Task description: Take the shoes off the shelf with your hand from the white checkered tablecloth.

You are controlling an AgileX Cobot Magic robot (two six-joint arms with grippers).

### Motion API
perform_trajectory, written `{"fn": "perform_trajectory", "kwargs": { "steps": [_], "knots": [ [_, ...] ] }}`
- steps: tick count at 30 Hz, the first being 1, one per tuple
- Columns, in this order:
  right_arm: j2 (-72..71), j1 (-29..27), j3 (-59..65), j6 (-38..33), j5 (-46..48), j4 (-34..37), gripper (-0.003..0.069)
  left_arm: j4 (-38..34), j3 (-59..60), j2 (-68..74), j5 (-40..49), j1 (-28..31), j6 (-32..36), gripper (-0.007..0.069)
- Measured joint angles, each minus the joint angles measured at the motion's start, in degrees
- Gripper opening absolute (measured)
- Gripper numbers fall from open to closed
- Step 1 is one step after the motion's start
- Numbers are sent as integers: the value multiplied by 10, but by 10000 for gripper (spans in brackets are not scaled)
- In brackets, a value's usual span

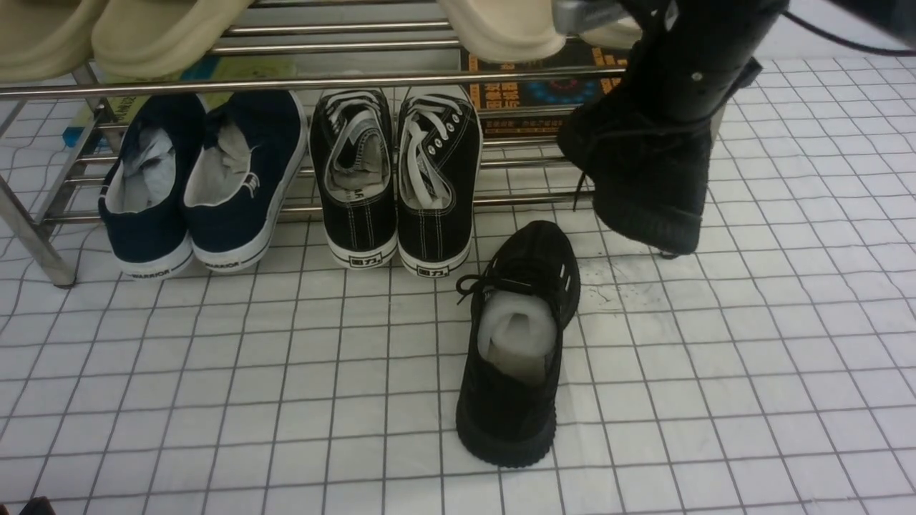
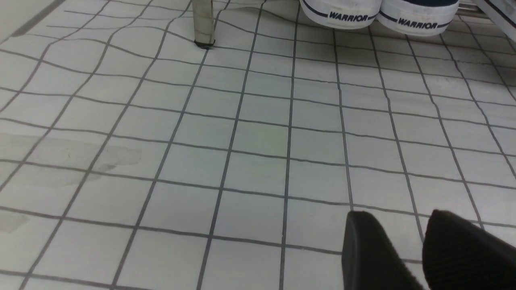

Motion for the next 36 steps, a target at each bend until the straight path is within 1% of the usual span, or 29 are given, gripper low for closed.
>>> {"fn": "perform_trajectory", "kwargs": {
  "steps": [2,5,6,7,8,11,17,23,36],
  "knots": [
    [-32,0,23,0,1,20,18,0,0,0,0,0,0,239],
    [-95,0,94,0,0,46,18,0,0,0,0,0,0,239],
    [-99,0,94,0,0,47,18,0,0,0,0,0,0,239],
    [-127,0,140,3,0,55,18,0,0,0,0,0,0,239],
    [-134,0,145,3,0,56,18,0,0,0,0,0,0,239],
    [-187,0,229,19,4,62,19,0,0,0,0,0,0,239],
    [-222,0,310,39,3,60,19,0,0,0,0,0,0,239],
    [-211,0,326,39,-7,63,20,0,0,0,0,0,0,239],
    [-145,-1,327,39,-106,65,22,0,0,0,0,0,0,239]
  ]
}}
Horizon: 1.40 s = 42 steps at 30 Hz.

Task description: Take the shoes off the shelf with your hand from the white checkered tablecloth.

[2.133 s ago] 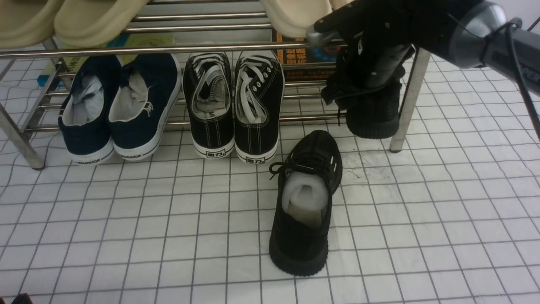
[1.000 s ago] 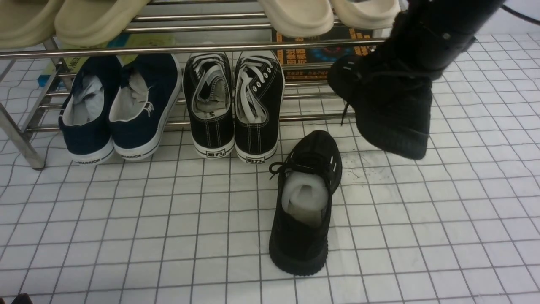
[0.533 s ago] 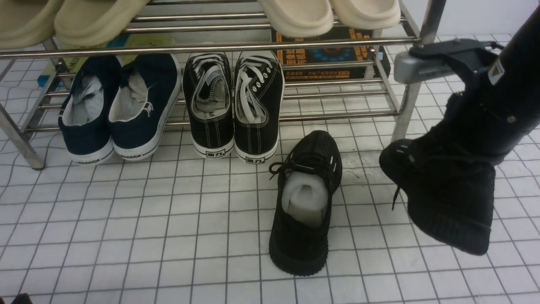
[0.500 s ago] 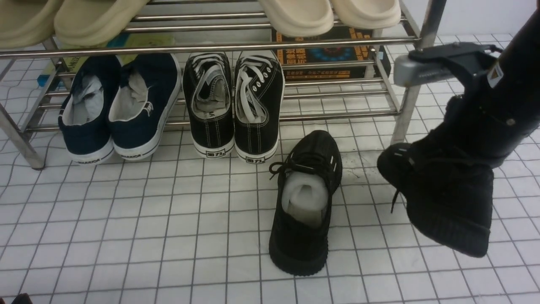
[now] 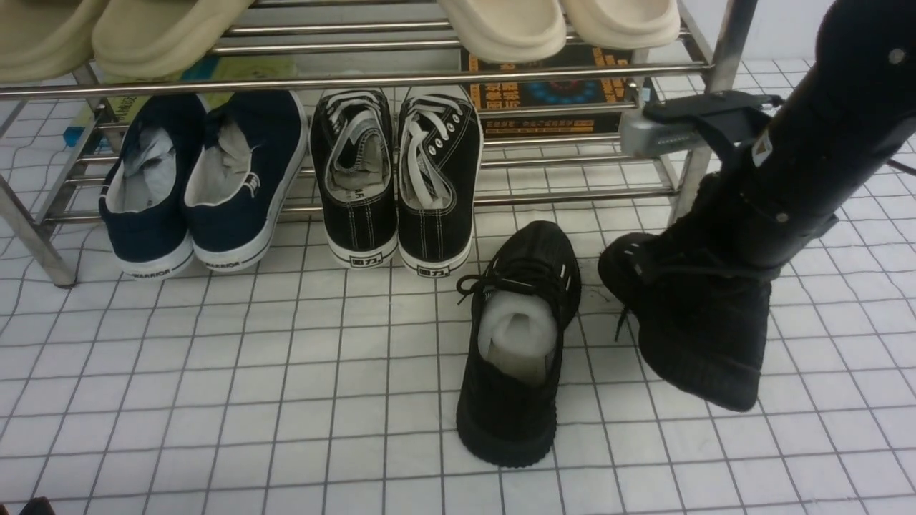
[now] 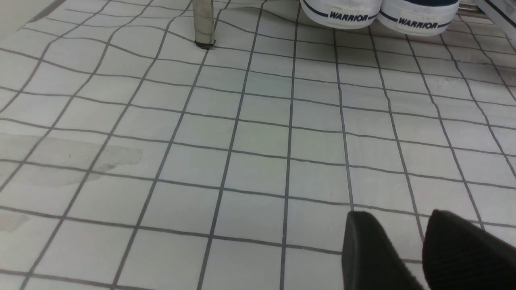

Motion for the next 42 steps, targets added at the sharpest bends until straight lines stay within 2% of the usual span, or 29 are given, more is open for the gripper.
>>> {"fn": "perform_trajectory", "kwargs": {
  "steps": [7,11,19,22,27,30,35,42],
  "knots": [
    [41,0,0,0,-22,27,28,0,0,0,0,0,0,239],
    [68,0,0,-2,-21,67,64,0,0,0,0,0,0,239],
    [86,0,-1,-32,-4,126,331,0,0,0,0,0,0,239],
    [79,0,-9,-59,39,129,363,0,0,0,0,0,0,239],
    [49,0,-28,-92,76,129,298,0,0,0,0,0,0,239],
    [-5,0,-29,-95,84,125,169,0,0,0,0,0,0,239],
    [-105,0,-28,-95,87,103,-2,0,0,0,0,0,0,239],
    [-308,0,18,-92,97,76,-16,0,0,0,0,0,0,239]
  ]
}}
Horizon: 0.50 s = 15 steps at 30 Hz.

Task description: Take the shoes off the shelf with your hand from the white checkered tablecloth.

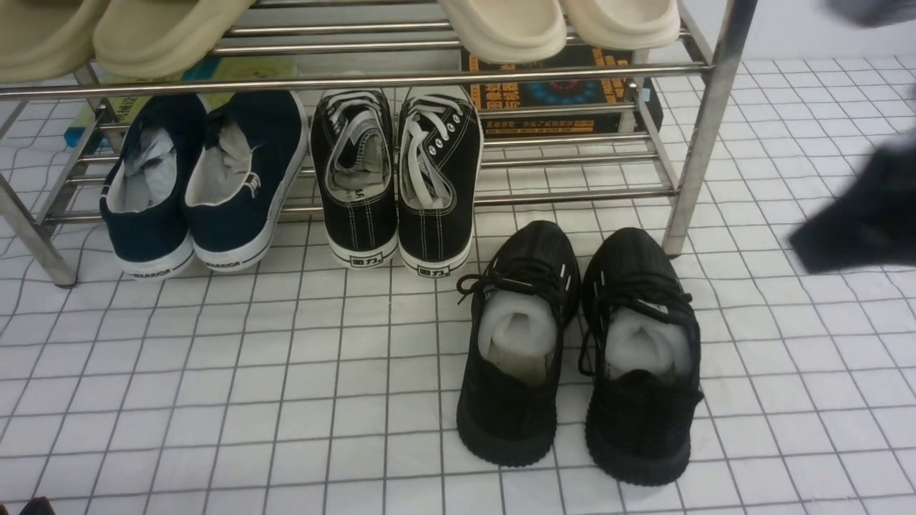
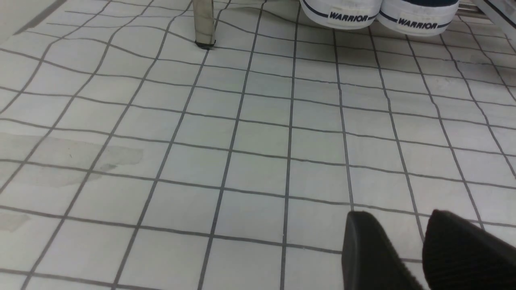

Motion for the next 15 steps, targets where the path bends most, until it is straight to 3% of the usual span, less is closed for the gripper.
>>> {"fn": "perform_trajectory", "kwargs": {
  "steps": [4,6,7,11,15],
  "knots": [
    [-164,0,94,-4,-54,-21,-14,0,0,0,0,0,0,239],
    [-297,0,189,-10,-179,-22,-13,0,0,0,0,0,0,239],
    [-297,0,199,-10,-179,-22,-13,0,0,0,0,0,0,239],
    [-495,0,412,-19,-425,-11,-11,0,0,0,0,0,0,239],
    [-559,0,545,-28,-527,-10,-10,0,0,0,0,0,0,239]
  ]
}}
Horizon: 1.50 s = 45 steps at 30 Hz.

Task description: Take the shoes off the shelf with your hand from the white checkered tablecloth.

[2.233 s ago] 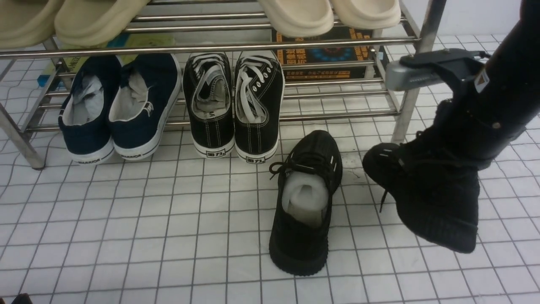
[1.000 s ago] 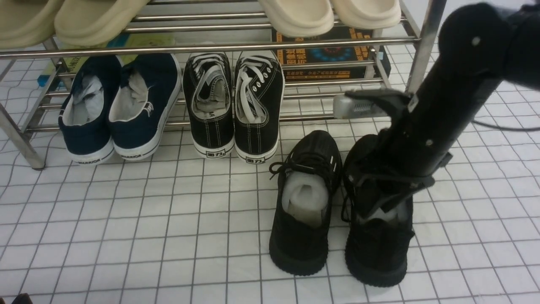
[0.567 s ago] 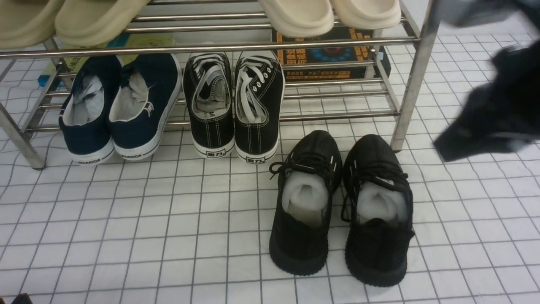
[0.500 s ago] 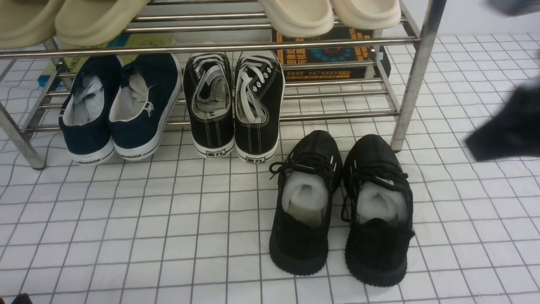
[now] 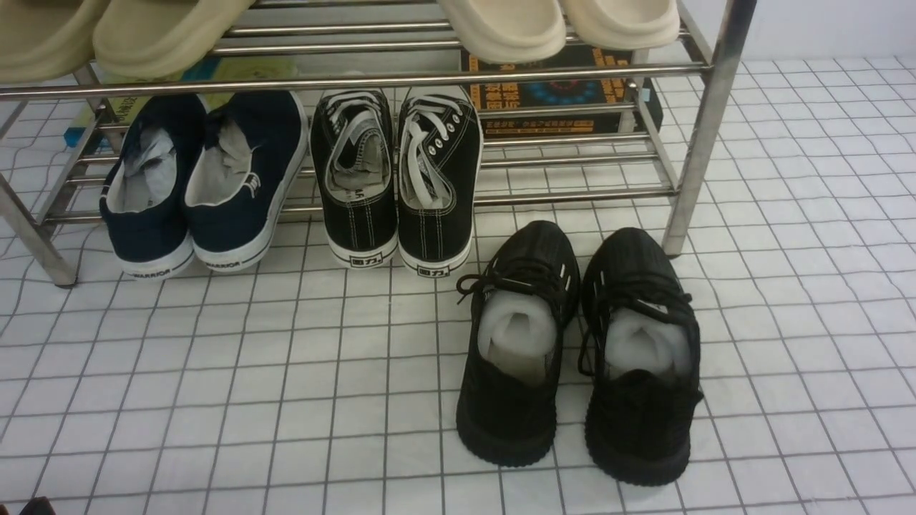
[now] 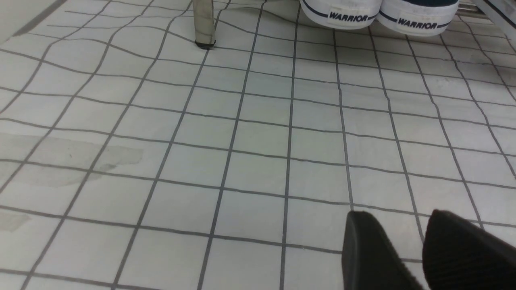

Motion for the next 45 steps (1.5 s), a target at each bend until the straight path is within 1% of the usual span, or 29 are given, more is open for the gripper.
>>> {"fn": "perform_trajectory", "kwargs": {
  "steps": [3,7,24,29,33,34,36,37,38,39,40,41,42,43,45],
  "knots": [
    [-9,0,56,-3,-50,2,-7,0,0,0,0,0,0,239],
    [-11,0,68,-6,-74,2,-6,0,0,0,0,0,0,239],
    [-12,0,70,-8,-80,3,3,0,0,0,0,0,0,239],
    [-20,-6,93,-8,-84,-18,3,0,0,0,0,0,0,239],
    [-39,-53,133,-1,-83,-30,6,0,0,0,0,0,0,239],
    [-51,-89,154,8,-79,-41,8,0,0,0,0,0,0,239],
    [-64,-127,174,20,-71,-57,10,0,0,0,0,0,0,239],
    [-70,-154,187,27,-58,-72,11,0,0,0,0,0,0,239],
    [-71,-159,189,27,-56,-73,11,0,0,0,0,0,0,239],
    [-74,-194,205,32,-39,-88,11,0,0,0,0,0,0,239],
    [-74,-202,208,32,-35,-91,11,0,0,0,0,0,0,239],
    [-74,-227,219,33,-17,-100,13,0,0,0,0,0,0,239],
    [-74,-230,220,33,-14,-102,13,0,0,0,0,0,0,239],
    [-74,-250,232,36,8,-105,14,0,0,0,0,0,0,239],
    [-74,-256,236,36,16,-107,14,0,0,0,0,0,0,239]
  ]
}}
